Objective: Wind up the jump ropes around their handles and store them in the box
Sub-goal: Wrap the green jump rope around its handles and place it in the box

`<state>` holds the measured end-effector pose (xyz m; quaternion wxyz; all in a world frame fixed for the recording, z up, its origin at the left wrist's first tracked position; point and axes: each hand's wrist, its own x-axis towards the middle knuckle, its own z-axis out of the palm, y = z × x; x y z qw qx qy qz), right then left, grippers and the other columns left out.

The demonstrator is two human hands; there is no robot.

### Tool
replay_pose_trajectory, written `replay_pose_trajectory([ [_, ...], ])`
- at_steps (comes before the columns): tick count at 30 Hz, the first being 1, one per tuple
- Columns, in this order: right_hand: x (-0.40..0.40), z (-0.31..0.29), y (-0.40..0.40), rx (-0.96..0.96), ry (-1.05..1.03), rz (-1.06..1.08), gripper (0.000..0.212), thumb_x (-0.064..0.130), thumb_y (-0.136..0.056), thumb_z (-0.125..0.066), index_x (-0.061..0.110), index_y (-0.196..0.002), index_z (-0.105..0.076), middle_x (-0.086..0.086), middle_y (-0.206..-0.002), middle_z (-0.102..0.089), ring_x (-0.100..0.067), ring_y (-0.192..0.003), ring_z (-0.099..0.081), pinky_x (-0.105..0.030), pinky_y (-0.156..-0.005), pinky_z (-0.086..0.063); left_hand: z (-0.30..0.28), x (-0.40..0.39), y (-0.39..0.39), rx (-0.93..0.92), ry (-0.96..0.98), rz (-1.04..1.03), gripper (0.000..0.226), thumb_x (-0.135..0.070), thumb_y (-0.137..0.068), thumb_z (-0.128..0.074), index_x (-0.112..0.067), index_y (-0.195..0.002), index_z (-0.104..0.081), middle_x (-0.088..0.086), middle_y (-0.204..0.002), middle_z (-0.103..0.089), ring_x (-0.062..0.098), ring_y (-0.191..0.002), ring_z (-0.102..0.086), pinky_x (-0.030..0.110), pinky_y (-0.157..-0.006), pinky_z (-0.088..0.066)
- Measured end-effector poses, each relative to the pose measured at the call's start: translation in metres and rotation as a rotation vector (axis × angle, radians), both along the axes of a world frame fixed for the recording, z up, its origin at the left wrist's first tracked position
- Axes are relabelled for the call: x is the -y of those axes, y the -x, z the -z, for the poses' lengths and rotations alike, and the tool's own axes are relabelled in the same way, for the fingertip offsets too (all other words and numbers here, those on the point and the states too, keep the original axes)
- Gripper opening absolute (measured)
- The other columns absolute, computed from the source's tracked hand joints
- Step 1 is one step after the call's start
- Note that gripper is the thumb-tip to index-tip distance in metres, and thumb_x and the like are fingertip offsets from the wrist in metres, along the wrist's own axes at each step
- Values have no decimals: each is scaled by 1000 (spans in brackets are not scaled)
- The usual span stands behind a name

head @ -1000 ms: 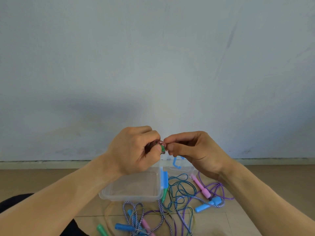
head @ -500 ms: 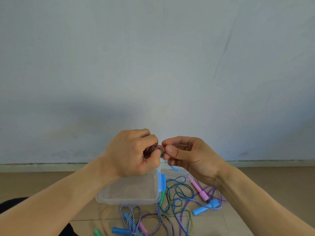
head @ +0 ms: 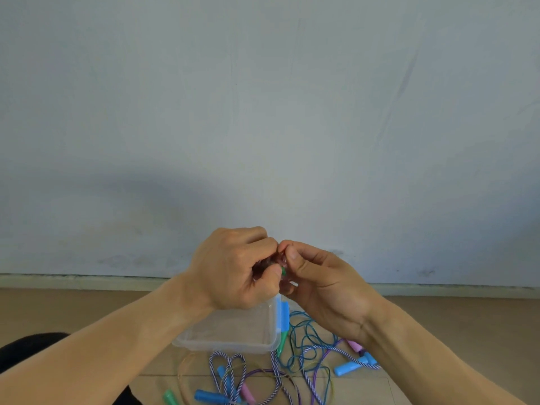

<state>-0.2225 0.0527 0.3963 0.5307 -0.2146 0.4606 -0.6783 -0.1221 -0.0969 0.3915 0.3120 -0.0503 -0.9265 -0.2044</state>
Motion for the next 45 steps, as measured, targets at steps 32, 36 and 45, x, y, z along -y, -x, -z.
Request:
replay_pose_trajectory([
  [32,-12,-5,3,-581,-178,184,22,15,-89,-66,19,-109,-75,1,-106,-73,-6,-88,-66,-23,-76,-53,12,5,9,97,65,-136,27,-32,-78,-51,-14,-60,-59,-4,-53,-44,18,-44,-40,30,-39,-36],
  [36,-11,-1,14,-945,-237,179,18,24,-88,-69,34,-101,-77,12,-99,-66,-11,-86,-65,-27,-78,-55,20,1,13,228,-70,-120,35,-42,-84,-48,-16,-60,-48,-3,-53,-44,16,-48,-41,35,-46,-36],
  [45,-11,8,33,-1516,-177,-5,21,13,-90,-68,24,-104,-77,5,-96,-67,-4,-81,-62,-12,-73,-47,31,4,12,613,-426,21,24,-47,-92,-60,-24,-93,-68,-4,-78,-69,14,-69,-61,32,-65,-50],
])
